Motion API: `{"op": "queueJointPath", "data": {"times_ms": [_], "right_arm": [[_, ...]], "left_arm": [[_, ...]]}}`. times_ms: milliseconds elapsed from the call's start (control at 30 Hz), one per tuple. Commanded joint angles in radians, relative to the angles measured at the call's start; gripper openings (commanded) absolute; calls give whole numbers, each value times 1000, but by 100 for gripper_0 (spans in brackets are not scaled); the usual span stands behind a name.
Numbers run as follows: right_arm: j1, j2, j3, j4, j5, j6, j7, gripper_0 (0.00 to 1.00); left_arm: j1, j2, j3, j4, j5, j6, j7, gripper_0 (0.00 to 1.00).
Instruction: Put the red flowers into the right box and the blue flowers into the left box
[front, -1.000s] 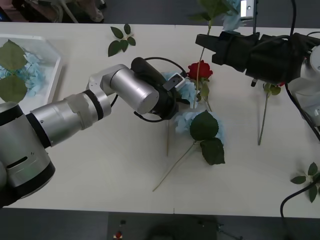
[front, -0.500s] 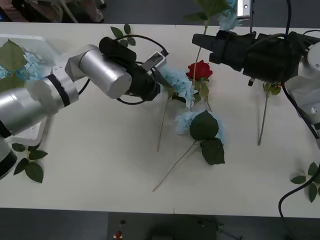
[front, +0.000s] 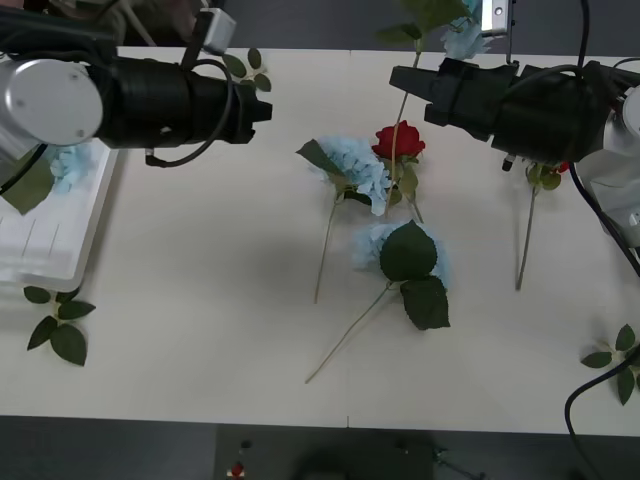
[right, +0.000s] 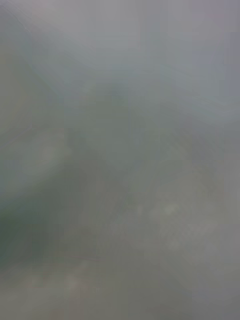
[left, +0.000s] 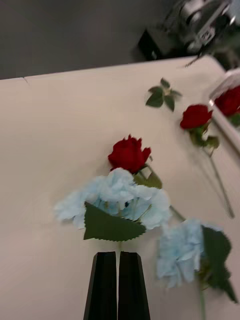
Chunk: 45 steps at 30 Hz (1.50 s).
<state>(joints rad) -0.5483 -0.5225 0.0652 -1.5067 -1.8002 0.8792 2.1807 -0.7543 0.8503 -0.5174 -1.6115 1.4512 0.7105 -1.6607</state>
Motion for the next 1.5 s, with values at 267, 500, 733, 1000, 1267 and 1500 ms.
{"op": "queueJointPath", "data": {"times_ms": [267,500,733,1000,1267,1500], "right_arm": [[-42,6,-13,-13,-10,-14,-24,0],[-47,19,-13,-13,-10,-12,-18,0],[-56,33,-13,-13,-10,-11,-19,0],[-71,47,-4,-13,-10,-11,-22,0],[-76,47,8,-13,-10,-11,-24,0],[-76,47,21,-13,-10,-12,-24,0]], "left_arm": [[158,-149,145,-79,181,-9,-344,100],[112,-254,131,-67,-26,-11,-337,100],[12,-309,11,7,-74,-12,-304,74],[-43,-395,-75,119,-80,-108,-278,54],[-51,-418,-89,147,-94,-137,-241,0],[-49,-410,-89,147,-92,-175,-240,0]]}}
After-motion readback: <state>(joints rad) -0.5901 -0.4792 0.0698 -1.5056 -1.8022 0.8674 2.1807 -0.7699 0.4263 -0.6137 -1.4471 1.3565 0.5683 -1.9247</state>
